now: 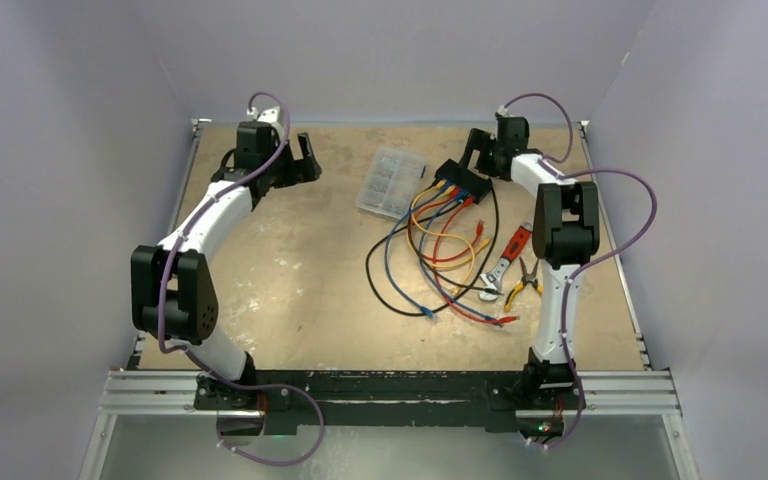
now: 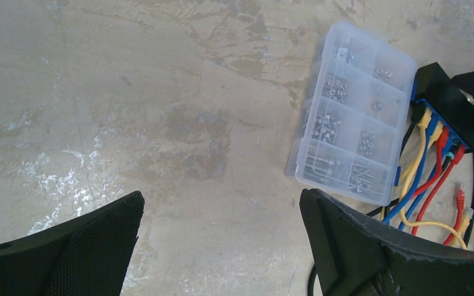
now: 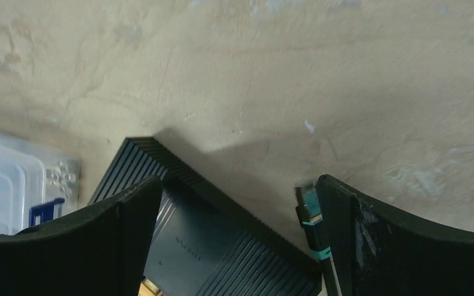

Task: Pull the plug from the switch port
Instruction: Move the switch port to the center of the board.

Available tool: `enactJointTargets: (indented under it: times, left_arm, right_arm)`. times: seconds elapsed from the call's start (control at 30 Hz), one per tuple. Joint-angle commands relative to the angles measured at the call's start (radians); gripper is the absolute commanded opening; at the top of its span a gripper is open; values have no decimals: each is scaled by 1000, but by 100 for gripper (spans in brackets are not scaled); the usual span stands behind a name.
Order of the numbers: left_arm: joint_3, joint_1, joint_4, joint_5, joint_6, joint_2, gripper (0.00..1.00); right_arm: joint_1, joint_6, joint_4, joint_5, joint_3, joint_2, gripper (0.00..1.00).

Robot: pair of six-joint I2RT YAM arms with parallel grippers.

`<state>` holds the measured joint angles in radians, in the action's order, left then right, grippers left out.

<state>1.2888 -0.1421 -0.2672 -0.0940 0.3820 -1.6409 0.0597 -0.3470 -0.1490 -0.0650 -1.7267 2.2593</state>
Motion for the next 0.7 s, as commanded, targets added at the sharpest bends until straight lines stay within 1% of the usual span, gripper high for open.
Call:
enactJointTargets:
  times: [0.0, 0.17, 0.33, 0.43, 0.57, 0.67]
  left_arm:
    - [-8, 10, 79, -55, -17, 69, 99]
    - [-18, 10, 79, -89, -25, 74, 99]
    - [-21, 10, 89, -116, -28, 77, 99]
    - [-27, 10, 95, -116, -29, 84, 99]
    - [-40, 10, 108, -115, -36, 90, 99]
    - [-49, 10, 118, -130, -37, 80, 99]
  right_arm:
    - [-11, -2, -56, -155, -34, -11, 99]
    - [-10, 13, -81, -295, -76, 42, 99]
    - [-9, 54, -53, -362, -37, 34, 99]
    - [-7, 66, -35, -441, 16, 11, 99]
    - [11, 86, -22, -500, 115, -39, 99]
    - [49, 99, -5, -535, 202, -88, 99]
